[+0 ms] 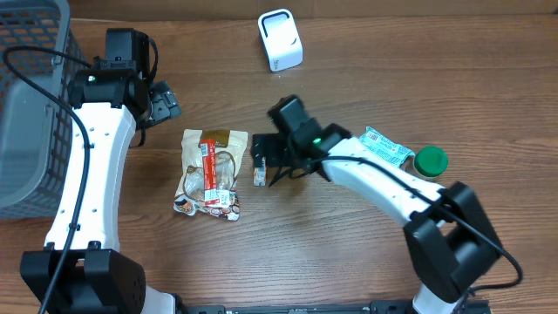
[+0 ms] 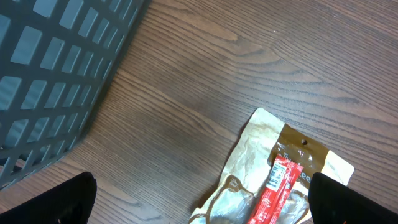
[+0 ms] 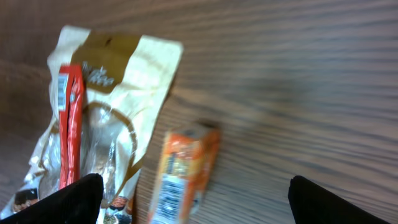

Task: Scan the item barcode
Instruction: 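Lower the right gripper over the small orange pack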

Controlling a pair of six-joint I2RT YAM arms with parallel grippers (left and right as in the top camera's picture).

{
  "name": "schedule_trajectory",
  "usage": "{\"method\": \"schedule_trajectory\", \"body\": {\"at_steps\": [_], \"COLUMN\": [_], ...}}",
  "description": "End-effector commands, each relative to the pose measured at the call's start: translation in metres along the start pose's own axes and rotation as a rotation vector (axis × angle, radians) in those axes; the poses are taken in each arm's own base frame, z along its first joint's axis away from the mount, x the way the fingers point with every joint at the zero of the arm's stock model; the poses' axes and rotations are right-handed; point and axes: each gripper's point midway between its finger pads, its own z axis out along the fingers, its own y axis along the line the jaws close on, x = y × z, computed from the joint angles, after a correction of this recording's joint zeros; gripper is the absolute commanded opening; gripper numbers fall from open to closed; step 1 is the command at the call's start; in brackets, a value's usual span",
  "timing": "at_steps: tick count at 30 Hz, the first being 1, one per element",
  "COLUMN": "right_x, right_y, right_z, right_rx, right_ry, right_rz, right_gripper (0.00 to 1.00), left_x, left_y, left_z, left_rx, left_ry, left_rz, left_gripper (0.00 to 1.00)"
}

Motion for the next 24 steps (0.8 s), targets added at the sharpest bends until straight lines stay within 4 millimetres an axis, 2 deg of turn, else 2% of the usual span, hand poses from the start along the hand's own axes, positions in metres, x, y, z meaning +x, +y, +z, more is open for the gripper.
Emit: {"method": "schedule_trajectory", "body": {"at_steps": [1,19,24], "right_x": [0.007,0.021,0.02], "right_y": [0.003,-0.015,-0.038], "right_z": [0.007,0.026,0.022], "right_rx": [0.032,0.128,0.239], "right_ry": [-0.009,0.027,0.009], "right_rz": [-0.021,-0.029,-0.002], "right_gripper": [0.96,0.92,0.89], "left_x": [-0.004,-0.004,-0.004], "left_y": [-0.001,-0.001,-0.001], "left_z": [-0.006,-0.006,-0.006], "left_rx": [0.013,0.013,0.013], "left_ry": [-0.017,-0.017,-0.017], "left_rz": [-0.01,-0.01,-0.01], "left_gripper": [1.0,1.0,1.0]}}
